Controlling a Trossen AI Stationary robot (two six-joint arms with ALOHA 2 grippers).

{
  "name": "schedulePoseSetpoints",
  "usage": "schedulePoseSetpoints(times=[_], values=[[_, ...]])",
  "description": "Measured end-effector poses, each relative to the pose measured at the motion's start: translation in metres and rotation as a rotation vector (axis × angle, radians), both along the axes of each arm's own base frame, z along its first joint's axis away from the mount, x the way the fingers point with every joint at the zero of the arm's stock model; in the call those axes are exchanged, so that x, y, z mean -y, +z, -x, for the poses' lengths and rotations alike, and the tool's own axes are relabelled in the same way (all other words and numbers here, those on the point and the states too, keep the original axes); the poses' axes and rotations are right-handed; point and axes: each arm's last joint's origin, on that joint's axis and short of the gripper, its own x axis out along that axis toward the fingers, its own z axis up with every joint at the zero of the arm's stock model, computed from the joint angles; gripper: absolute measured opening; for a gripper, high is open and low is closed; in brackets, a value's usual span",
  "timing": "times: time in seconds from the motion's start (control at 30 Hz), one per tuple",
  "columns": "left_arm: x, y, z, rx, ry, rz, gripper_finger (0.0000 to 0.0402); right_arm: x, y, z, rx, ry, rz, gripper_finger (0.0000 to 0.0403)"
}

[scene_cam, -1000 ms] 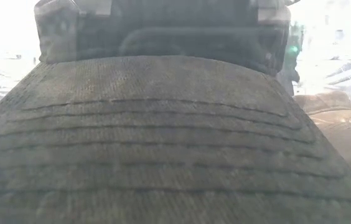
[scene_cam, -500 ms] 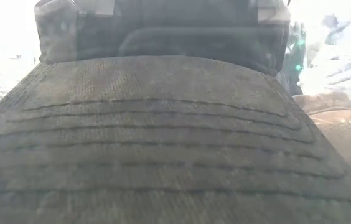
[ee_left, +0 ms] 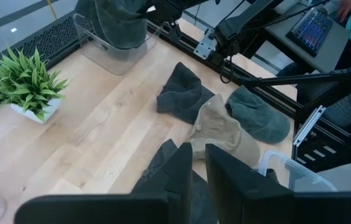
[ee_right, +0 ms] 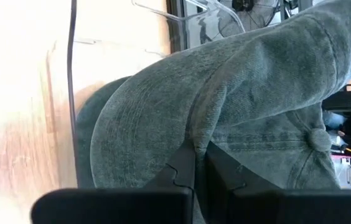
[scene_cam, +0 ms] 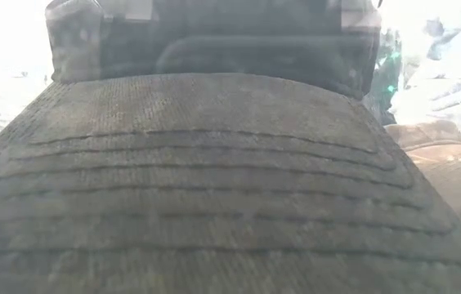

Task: Pick & Place hat
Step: Put the left dark gray cap into the right transparent bin, then put the light brown cap into the left transparent bin

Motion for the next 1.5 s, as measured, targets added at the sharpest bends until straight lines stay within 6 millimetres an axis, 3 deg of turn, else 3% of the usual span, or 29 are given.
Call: schedulePoseSetpoints(times=[0.2,0.6,0.93,1.23,1.33,1.5], values=[[0.0,0.0,0.0,0.0,0.001,0.002,0.0051,0.0,-0.001,0.002,0.004,-0.018,-0.02,0.0013],[0.0,0.0,0.0,0.001,0.004,0.006,0.0051,-0.002,-0.015,0.004,0.005,-0.044,-0.055,0.012],[0.0,0.0,0.0,0.0,0.002,0.001,0.0051,0.002,-0.002,0.005,0.015,-0.144,0.113,0.0124],[0.0,0.0,0.0,0.0,0.001,0.001,0.0051,-0.003,0.006,0.006,0.06,-0.138,0.144,0.0122],[0.0,0.0,0.0,-0.001,-0.002,-0.005,0.0051,-0.011,0.012,0.006,0.138,-0.139,0.146,0.0121],[0.0,0.0,0.0,0.001,0.007,-0.011,0.0051,-0.03,0.03,0.009,0.455,-0.185,0.082,0.0116]])
